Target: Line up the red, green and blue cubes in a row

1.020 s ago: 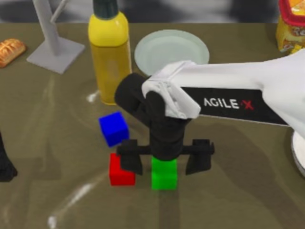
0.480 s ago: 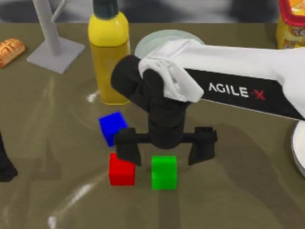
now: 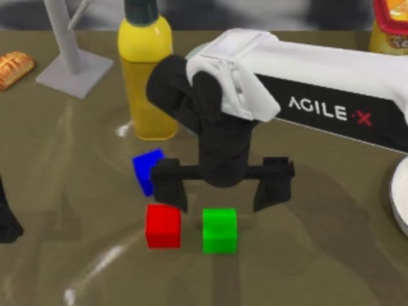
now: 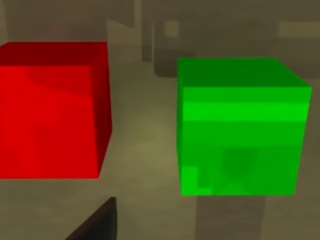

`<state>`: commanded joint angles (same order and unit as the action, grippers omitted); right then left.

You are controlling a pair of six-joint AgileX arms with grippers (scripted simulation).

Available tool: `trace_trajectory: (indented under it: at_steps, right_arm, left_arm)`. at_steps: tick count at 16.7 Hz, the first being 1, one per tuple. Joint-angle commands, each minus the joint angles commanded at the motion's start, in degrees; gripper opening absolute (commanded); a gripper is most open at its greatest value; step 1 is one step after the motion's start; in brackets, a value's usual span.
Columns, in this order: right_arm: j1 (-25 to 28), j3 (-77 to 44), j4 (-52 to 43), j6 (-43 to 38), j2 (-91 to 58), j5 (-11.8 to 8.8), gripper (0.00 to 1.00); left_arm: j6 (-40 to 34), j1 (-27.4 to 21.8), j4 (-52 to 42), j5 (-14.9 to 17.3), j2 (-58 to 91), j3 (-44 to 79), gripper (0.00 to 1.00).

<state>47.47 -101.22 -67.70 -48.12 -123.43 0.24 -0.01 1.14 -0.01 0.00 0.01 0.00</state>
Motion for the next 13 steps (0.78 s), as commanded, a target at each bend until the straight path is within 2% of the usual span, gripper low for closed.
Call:
trace_trajectory:
  at_steps: [3,6,10,13]
  right_arm:
    - [-1.33,2.73,1.72,1.94,3.50,1.25,1.00]
    - [-4.75,9.40,6.00,6.18,12.41,3.72,1.00]
    - [-12.12,24.08,15.11,14.37,32.48,7.21,1.00]
    - [-19.13,38.86,23.76,21.72,51.96,8.96,1.00]
  left_arm:
    - [1.35,-1.07,-2.21,0.16,3.26,3.22,1.00]
    - [4.50,-3.33,-7.41,0.27,11.69,11.29,1.00]
    - [10.54,-7.38,-17.60,0.18,30.37,27.02,1.00]
    - [15.91,-10.99,-26.88,0.10,48.65,40.79,1.00]
